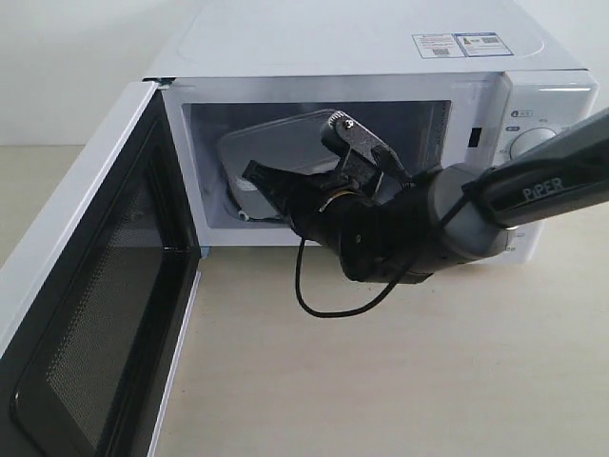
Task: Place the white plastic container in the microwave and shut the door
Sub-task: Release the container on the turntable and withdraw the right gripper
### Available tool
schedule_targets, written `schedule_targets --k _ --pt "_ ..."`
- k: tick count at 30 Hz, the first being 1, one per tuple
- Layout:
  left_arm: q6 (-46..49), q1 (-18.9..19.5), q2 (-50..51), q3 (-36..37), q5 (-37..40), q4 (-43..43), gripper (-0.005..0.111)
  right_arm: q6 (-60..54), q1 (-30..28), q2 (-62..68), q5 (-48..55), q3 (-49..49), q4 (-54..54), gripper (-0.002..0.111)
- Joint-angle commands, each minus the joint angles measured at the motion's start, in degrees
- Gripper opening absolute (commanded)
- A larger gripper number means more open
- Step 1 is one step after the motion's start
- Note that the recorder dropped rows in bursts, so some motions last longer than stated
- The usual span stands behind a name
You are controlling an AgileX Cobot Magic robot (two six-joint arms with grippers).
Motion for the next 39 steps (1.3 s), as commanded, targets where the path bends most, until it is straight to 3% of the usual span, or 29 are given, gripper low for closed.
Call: schedule_targets --k 1,5,10,12,15,18,21,26,36,39 --pt "0.27 0.28 -0.21 0.15 0.2 0.05 0.004 2.8 -0.79 1.08 -4.33 -2.14 0.0 0.0" --pt "0.27 0.28 -0.21 0.15 0.2 0.05 0.004 2.8 -0.92 1.06 -5.61 -3.41 0.0 0.0" --pt "0.27 0.28 -0.21 0.15 0.2 0.05 0.004 2.24 0.36 -1.9 8.52 -1.44 -0.31 0.0" --pt "0.27 0.28 -0.21 0.15 0.2 0.05 0.004 0.57 1.71 -4.11 9.54 1.57 -2.36 0.0" --pt "0.27 0.28 -0.21 0.15 0.2 0.05 0.004 -3.86 4.32 -9.69 9.08 7.73 -8.58 0.0" --pt "0.27 0.28 -0.21 0.15 0.2 0.05 0.004 -16.42 8.41 -24.24 17.77 17.22 -24.11 0.0" --pt "0.27 0.28 -0.21 0.15 0.2 0.05 0.004 -18.72 9.45 -32.55 25.8 18.49 -24.26 0.0" --pt "0.27 0.28 -0.21 0.15 0.2 0.05 0.004 -18.72 9.45 -41.2 23.74 18.49 -24.26 0.0" --pt "0.27 0.28 -0.21 0.15 0.2 0.05 0.004 -19.09 9.45 -42.32 22.11 18.38 -24.26 0.0" --pt "0.27 0.28 -0.21 0.15 0.2 0.05 0.004 -23.67 9.35 -42.76 22.1 18.38 -24.26 0.0"
